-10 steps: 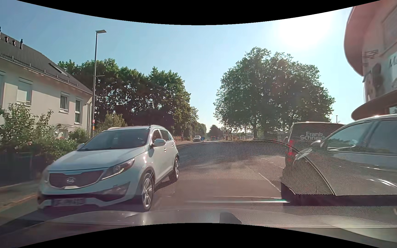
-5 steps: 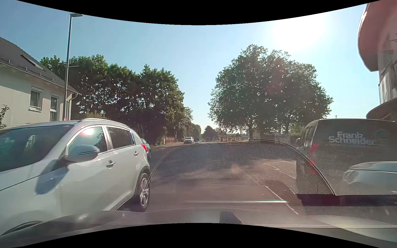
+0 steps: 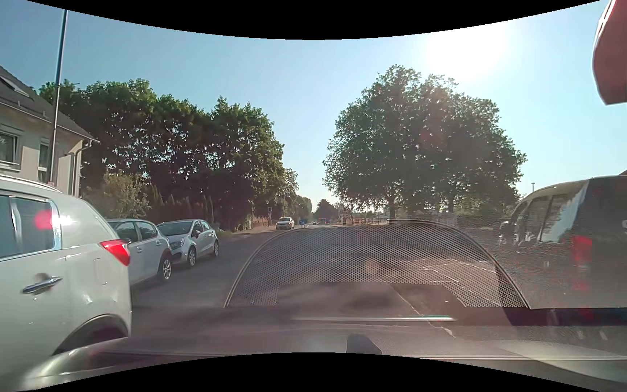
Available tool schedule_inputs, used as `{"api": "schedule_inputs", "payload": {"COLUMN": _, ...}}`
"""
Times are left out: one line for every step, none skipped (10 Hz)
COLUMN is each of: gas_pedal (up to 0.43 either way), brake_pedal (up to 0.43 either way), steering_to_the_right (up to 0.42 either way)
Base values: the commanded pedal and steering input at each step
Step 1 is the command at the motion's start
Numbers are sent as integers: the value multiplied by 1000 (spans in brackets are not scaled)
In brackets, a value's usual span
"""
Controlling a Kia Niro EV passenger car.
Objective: Follow the waypoints while adhering to traffic rules and regulations
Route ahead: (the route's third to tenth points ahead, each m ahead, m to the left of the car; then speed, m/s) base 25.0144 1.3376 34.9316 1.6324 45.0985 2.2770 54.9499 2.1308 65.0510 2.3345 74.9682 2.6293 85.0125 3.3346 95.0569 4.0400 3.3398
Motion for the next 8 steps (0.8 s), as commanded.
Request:
{"api": "schedule_inputs", "payload": {"gas_pedal": 209, "brake_pedal": 0, "steering_to_the_right": 20}}
{"api": "schedule_inputs", "payload": {"gas_pedal": 260, "brake_pedal": 0, "steering_to_the_right": 20}}
{"api": "schedule_inputs", "payload": {"gas_pedal": 268, "brake_pedal": 0, "steering_to_the_right": 18}}
{"api": "schedule_inputs", "payload": {"gas_pedal": 287, "brake_pedal": 0, "steering_to_the_right": 16}}
{"api": "schedule_inputs", "payload": {"gas_pedal": 299, "brake_pedal": 0, "steering_to_the_right": 16}}
{"api": "schedule_inputs", "payload": {"gas_pedal": 311, "brake_pedal": 0, "steering_to_the_right": 16}}
{"api": "schedule_inputs", "payload": {"gas_pedal": 319, "brake_pedal": 0, "steering_to_the_right": 18}}
{"api": "schedule_inputs", "payload": {"gas_pedal": 331, "brake_pedal": 0, "steering_to_the_right": 17}}
